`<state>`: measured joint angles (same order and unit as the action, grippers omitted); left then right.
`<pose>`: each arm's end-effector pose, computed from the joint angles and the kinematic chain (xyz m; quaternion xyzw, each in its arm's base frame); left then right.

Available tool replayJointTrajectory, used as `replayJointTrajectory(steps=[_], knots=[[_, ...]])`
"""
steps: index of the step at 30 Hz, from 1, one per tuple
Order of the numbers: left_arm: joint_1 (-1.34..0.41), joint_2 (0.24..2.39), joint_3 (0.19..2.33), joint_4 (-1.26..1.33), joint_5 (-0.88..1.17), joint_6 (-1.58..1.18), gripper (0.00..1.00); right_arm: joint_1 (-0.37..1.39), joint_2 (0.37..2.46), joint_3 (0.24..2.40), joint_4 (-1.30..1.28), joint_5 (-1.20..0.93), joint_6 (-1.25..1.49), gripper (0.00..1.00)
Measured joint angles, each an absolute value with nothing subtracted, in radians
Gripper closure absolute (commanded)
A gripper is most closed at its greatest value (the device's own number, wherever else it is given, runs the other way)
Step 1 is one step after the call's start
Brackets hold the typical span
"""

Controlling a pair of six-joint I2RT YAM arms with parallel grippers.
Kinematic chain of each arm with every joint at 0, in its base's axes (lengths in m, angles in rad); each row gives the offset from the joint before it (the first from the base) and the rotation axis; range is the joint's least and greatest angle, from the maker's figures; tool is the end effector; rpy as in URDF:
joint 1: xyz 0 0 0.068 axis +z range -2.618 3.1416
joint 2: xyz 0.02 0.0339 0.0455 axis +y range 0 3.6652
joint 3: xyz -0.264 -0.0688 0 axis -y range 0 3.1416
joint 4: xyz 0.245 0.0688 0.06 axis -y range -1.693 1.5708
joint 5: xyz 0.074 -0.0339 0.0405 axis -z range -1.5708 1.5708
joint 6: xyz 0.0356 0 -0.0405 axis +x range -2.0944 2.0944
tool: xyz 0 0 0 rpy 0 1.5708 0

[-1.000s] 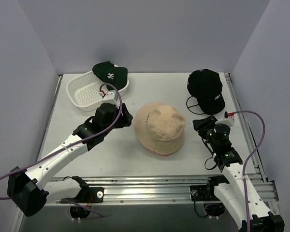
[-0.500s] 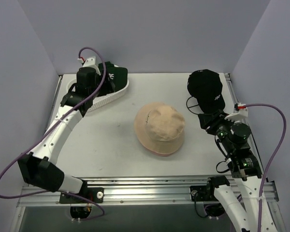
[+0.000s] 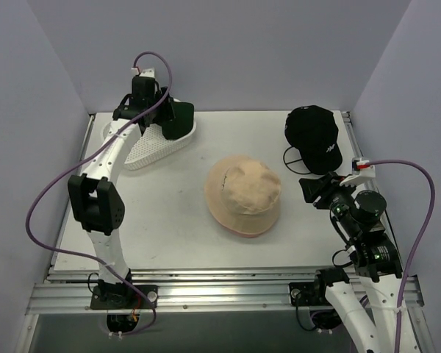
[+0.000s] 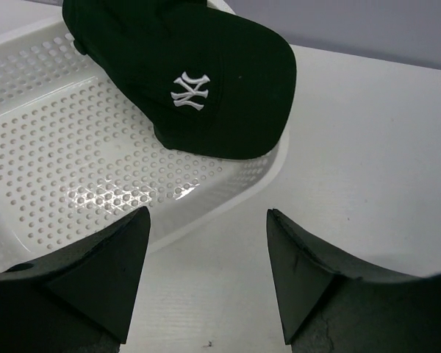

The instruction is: Stack the hats

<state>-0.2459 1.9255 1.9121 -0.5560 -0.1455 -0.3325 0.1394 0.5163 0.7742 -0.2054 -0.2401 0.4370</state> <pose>0.4372 -0.1044 0.3589 -0.0727 0.8726 -0.0754 0.4771 0.1181 0.0251 0.3700 0.0154 0.6887 0.2837 0.6671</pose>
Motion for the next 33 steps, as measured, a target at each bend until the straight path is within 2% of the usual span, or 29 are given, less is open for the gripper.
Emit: replayJointTrajectory(steps=[13,26,31,32,33], knots=[[-0.107,2.202,2.029,-0.511,-0.017,-0.336,0.27,0.139,0.476,0.77,-0.184,-0.272,0.409,0.58],[-0.086,2.375,2.125,-0.387,0.083,-0.337,0.28,0.139,0.421,0.744,-0.175,-0.29,0.399,0.57],[-0.067,2.416,2.158,-0.346,0.118,-0.345,0.41,0.139,0.421,0.731,-0.175,-0.29,0.395,0.57],[-0.062,2.424,2.163,-0.336,0.131,-0.35,0.54,0.139,0.421,0.73,-0.176,-0.29,0.395,0.57],[-0.057,2.433,2.164,-0.324,0.142,-0.36,0.63,0.139,0.421,0.729,-0.175,-0.29,0.395,0.57]])
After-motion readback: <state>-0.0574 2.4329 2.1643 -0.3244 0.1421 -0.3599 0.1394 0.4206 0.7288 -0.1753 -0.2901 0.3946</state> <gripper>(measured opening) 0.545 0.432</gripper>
